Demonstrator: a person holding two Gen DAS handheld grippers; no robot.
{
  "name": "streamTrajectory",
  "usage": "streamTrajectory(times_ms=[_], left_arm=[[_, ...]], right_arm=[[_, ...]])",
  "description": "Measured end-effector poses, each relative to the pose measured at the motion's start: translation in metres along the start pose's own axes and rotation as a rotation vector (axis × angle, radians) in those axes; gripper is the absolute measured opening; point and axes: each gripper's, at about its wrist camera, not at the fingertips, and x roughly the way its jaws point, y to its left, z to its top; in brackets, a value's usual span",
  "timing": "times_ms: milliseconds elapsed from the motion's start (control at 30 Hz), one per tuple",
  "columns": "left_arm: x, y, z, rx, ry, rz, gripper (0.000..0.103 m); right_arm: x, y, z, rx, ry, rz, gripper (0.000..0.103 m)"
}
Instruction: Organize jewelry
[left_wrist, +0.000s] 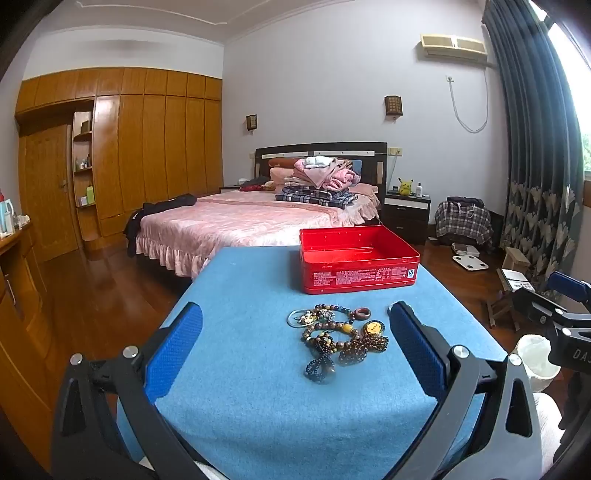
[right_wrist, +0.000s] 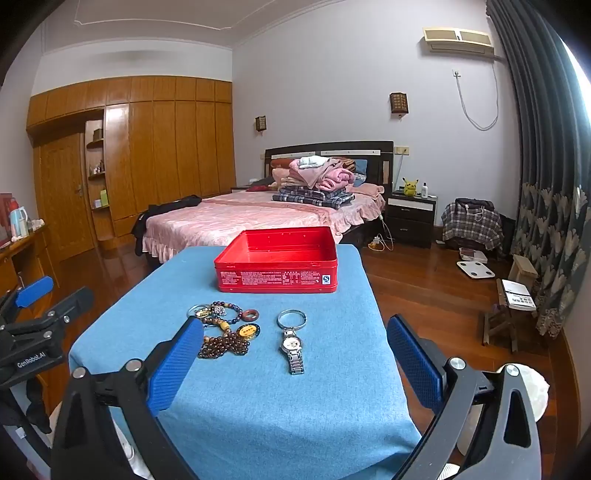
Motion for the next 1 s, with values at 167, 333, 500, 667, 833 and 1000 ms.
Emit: streamTrajectory(times_ms=[167,333,500,667,833,1000], left_arm=[[0.0011,0.0012,0.0014,-0.002,-0.001,-0.002,0.098],[0.0003,-0.0001,0.0006,0.000,-0.002,0.001,0.098],[0.0017,-0.0007,0.0015,0.003,0.000,0.000,0.098],[-0.0002,-0.0003,0.0001,0.001,-0.001,0.001,0.098],[0.0016,-0.0005,0.0015,0.000,-0.002,0.001,0.098],[-0.0004,-0.0002,0.0001,0.001,-0.001,0.001,0.098]], right_arm=[[0.0003,0.0002,-0.0001,0.001,-0.002,-0.001,0.097],[0.0009,0.0005,-0.0003,0.000,-0.002,-0.001,0.097],[0.0009,0.0004,-0.0003,0.000,-0.003,-0.001,0.097],[0.0007,0.0005,-0.0003,0.000,-0.003,-0.001,0.097],[0.0003,0.0005,-0.0002,-0.001,-0.004,-0.002,0.097],[-0.0003,0.0006,0.0000,-0.001,-0.005,-0.002,0.097]])
